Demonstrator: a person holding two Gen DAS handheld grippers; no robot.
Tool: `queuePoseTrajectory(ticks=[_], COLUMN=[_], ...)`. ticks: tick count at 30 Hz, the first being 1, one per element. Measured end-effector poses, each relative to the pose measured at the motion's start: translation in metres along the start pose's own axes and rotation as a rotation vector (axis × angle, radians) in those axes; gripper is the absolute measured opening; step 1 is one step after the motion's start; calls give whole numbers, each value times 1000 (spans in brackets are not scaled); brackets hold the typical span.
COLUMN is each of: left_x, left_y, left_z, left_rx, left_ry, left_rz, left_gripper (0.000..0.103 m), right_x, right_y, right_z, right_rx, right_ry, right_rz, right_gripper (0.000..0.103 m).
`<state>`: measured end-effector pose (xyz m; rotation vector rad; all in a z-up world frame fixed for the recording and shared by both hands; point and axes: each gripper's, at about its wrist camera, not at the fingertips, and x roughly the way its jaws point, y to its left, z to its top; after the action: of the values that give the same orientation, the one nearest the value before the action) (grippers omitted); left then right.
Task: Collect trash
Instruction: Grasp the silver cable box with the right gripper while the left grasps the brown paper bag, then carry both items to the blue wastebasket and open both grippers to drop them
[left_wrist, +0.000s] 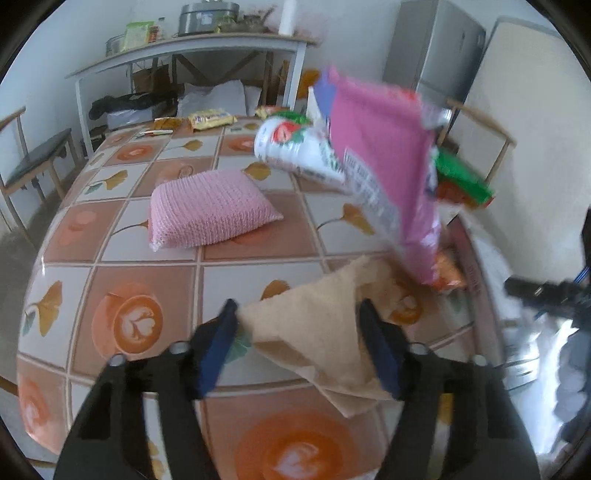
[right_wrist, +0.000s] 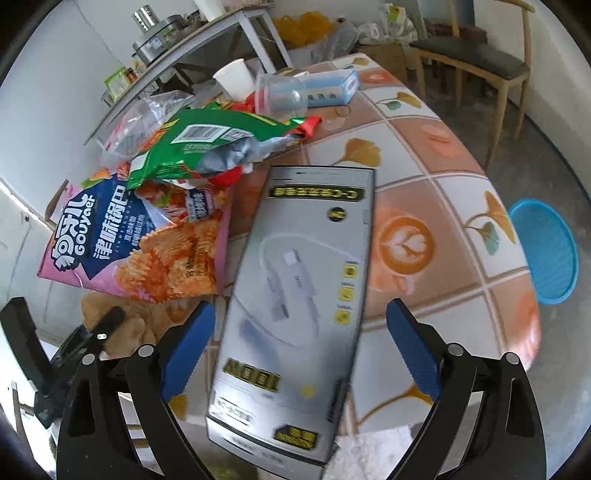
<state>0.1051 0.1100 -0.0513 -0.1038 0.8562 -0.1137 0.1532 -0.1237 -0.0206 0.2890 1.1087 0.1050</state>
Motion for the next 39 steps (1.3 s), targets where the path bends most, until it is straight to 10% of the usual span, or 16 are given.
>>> queuePoseTrajectory(ticks=[8, 19, 32, 39], left_x=[8, -43, -95, -58], left_y=[-8, -10, -134, -243], left_z=[-10, -24, 6, 49], left_rx=[105, 120, 326, 447], left_ry=[53, -3, -129, -18], left_rz=[97, 96, -198, -408], left_gripper=[11, 4, 4, 4], right_x=[9, -9, -81, -119], right_y=[9, -14, -93, -173], right_z=[-6, -6, -22, -37], right_rx=[-62, 12, 208, 385], right_ry=[29, -1, -145, -267], right_rz=[-66, -19, 111, 95], right_gripper=[84, 78, 76, 76])
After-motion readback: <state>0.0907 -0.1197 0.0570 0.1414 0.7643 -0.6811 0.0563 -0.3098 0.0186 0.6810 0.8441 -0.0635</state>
